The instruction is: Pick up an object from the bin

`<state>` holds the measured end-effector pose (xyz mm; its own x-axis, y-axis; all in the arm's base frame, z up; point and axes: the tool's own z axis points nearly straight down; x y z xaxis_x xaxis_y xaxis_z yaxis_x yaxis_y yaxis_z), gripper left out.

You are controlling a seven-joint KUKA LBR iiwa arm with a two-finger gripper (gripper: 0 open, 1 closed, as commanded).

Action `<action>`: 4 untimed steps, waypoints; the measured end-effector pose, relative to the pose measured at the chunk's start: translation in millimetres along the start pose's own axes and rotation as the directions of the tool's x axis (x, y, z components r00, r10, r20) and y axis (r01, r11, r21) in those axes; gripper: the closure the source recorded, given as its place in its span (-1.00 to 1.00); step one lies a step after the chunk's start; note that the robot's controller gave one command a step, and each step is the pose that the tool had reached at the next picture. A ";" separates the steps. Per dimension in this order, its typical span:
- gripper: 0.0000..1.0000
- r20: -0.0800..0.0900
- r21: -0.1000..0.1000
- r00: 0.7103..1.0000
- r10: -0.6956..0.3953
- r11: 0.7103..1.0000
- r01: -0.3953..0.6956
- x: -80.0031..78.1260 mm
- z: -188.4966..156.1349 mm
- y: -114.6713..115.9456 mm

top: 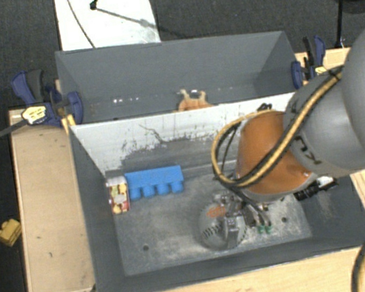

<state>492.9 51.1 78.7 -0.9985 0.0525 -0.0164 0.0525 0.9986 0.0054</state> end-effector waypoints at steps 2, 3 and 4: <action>1.00 -0.002 0.001 1.000 0.000 1.000 0.000 0.8 -3.8 -0.1; 1.00 -0.014 0.003 1.000 -0.003 1.000 0.003 3.3 -19.9 -0.4; 1.00 -0.015 0.004 1.000 -0.003 1.000 0.003 3.1 -39.8 -0.7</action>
Offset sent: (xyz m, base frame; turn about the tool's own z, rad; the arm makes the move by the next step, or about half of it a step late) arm 0.0000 -0.0001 0.0477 -0.0001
